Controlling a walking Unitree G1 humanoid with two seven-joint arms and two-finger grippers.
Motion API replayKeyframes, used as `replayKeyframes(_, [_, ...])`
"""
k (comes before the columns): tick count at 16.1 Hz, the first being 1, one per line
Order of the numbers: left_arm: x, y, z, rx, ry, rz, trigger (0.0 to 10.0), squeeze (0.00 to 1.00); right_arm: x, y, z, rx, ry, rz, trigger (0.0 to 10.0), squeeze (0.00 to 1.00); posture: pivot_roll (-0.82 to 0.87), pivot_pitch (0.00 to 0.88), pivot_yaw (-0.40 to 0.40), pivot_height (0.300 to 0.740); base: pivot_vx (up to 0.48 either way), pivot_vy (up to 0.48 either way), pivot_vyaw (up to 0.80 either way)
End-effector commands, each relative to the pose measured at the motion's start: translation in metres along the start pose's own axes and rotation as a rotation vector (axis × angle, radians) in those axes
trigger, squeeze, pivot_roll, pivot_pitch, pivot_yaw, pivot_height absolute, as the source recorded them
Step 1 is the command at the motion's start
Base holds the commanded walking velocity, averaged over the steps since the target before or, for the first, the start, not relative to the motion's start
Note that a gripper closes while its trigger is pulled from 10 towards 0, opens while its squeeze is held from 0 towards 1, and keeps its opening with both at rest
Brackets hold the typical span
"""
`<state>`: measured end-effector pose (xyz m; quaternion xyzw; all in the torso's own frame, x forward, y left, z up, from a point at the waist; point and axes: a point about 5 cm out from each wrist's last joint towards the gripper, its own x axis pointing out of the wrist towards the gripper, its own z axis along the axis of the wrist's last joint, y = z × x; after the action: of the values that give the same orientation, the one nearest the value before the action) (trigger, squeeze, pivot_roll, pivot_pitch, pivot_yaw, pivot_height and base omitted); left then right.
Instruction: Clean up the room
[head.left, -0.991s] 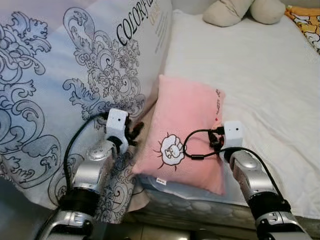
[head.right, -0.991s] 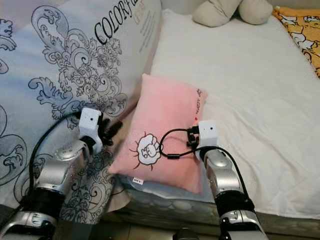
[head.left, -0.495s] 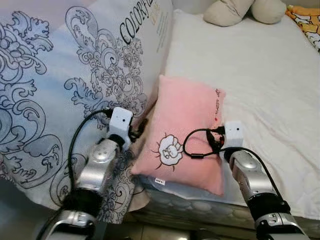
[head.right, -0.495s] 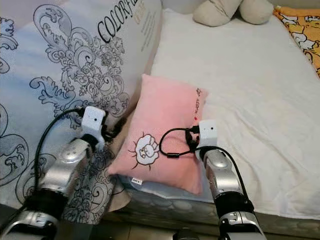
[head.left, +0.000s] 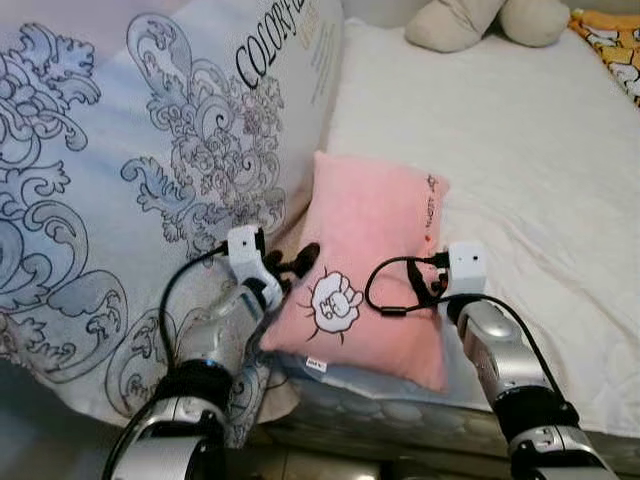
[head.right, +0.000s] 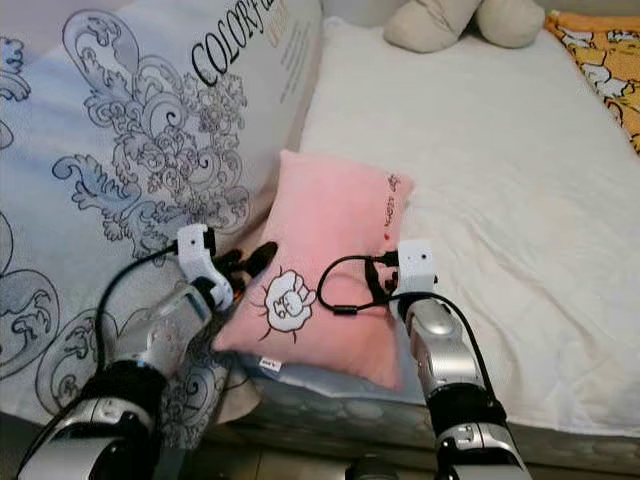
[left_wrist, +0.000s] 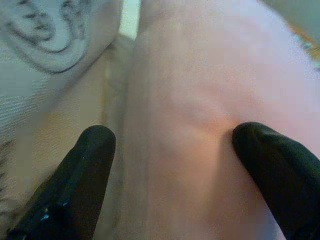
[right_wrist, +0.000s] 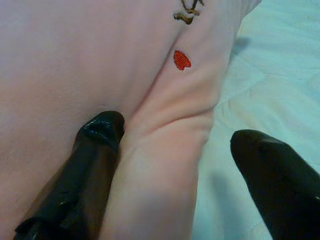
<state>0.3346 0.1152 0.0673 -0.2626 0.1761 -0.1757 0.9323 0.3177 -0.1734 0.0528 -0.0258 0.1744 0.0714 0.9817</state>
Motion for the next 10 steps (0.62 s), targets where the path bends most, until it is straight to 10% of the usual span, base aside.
replayKeyframes(1, [-0.001, 0.006, -0.003, -0.032, 0.021, 0.02, 10.0, 1.0, -0.001, 0.005, -0.007, 0.007, 0.027, 0.016, 10.0, 1.0, -0.16, 0.06, 0.103, 0.74, 0.0, 0.0, 0.0])
replayKeyframes(5, [0.008, -0.006, -0.022, -0.191, 0.095, -0.016, 10.0, 1.0, -0.001, 0.005, -0.007, 0.008, 0.026, 0.016, 10.0, 1.0, -0.17, 0.041, 0.108, 0.74, 0.0, 0.0, 0.0])
replayKeyframes(8, [0.01, -0.014, -0.045, -0.09, 0.197, -0.02, 10.0, 1.0, -0.001, 0.008, 0.002, 0.012, -0.032, 0.019, 10.0, 1.0, -0.17, 0.049, 0.106, 0.74, 0.0, 0.0, 0.0])
replayKeyframes(9, [0.008, -0.012, -0.05, -0.054, 0.22, -0.003, 10.0, 0.0, 0.0, 0.012, 0.001, 0.026, -0.02, 0.041, 10.0, 0.0, -0.17, 0.049, 0.106, 0.74, 0.0, 0.0, 0.0])
replayKeyframes(10, [0.007, -0.009, -0.05, -0.052, 0.219, 0.007, 10.0, 0.0, 0.002, 0.017, -0.001, 0.08, -0.004, 0.057, 10.0, 0.0, -0.17, 0.053, 0.106, 0.74, 0.0, 0.0, 0.0])
